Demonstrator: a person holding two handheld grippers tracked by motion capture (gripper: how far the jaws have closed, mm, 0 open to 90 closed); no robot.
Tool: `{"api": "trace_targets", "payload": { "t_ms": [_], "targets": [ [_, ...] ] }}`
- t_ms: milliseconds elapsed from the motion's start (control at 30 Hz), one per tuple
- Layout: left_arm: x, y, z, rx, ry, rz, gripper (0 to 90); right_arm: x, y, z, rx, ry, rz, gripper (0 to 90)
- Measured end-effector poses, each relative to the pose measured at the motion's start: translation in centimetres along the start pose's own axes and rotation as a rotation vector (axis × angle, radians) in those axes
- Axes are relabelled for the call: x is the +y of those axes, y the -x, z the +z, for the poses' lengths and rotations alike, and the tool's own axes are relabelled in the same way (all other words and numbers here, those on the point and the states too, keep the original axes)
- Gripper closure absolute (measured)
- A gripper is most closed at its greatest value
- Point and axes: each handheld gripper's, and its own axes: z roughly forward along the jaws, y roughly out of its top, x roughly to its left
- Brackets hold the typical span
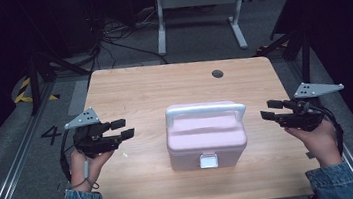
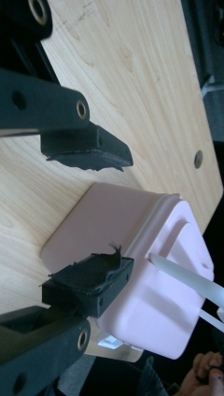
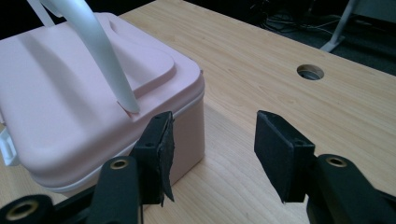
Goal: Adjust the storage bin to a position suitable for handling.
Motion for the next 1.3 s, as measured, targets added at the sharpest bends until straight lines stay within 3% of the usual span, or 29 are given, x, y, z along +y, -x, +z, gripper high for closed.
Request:
{"api": "trace_targets", "payload": {
  "t_ms": [100, 233, 267, 400, 567, 667, 833, 933, 1033, 1300],
  "targets": [
    [0.3, 0.2, 0.1, -0.001, -0.013, -0.015, 45.1, -0.1, 0.1, -0.3, -0.001, 0.005, 0.004, 47.6],
    [0.6, 0.5, 0.3, -0.005, -0.037, 0.015, 45.6, 0.0, -0.1, -0.5, -0.002, 0.004, -0.016, 47.8],
    [0.8, 0.9, 0.4, 0.008, -0.065, 0.025, 45.5, 0.1, -0.4, -0.6, 0.002, 0.011, -0.029, 46.9],
    [1.4, 1.6, 0.5, 0.022, -0.072, 0.044, 42.8, 0.5, -0.9, -0.7, 0.017, 0.001, -0.015, 45.5],
    [2.5, 2.3, 1.1, 0.015, -0.083, 0.07, 40.7, 0.6, -1.4, -0.9, -0.001, 0.003, -0.032, 47.3],
    [3.0, 2.6, 1.5, 0.007, -0.082, 0.079, 40.4, 0.6, -1.3, -1.0, 0.021, -0.014, -0.005, 47.5],
    [4.9, 3.7, 2.8, -0.014, -0.086, 0.134, 38.2, 0.3, -1.1, -1.3, 0.033, -0.023, 0.011, 49.1],
    [5.6, 4.0, 3.4, -0.027, -0.086, 0.144, 36.7, 0.2, -1.1, -1.5, 0.036, -0.022, 0.014, 49.1],
    [6.9, 5.0, 4.8, -0.044, -0.112, 0.196, 33.6, 0.0, -1.0, -1.8, 0.056, -0.017, 0.025, 48.6],
    [8.0, 5.9, 7.3, -0.05, -0.138, 0.23, 35.1, -0.5, -1.0, -2.4, 0.057, -0.014, 0.042, 48.1]
  ]
}}
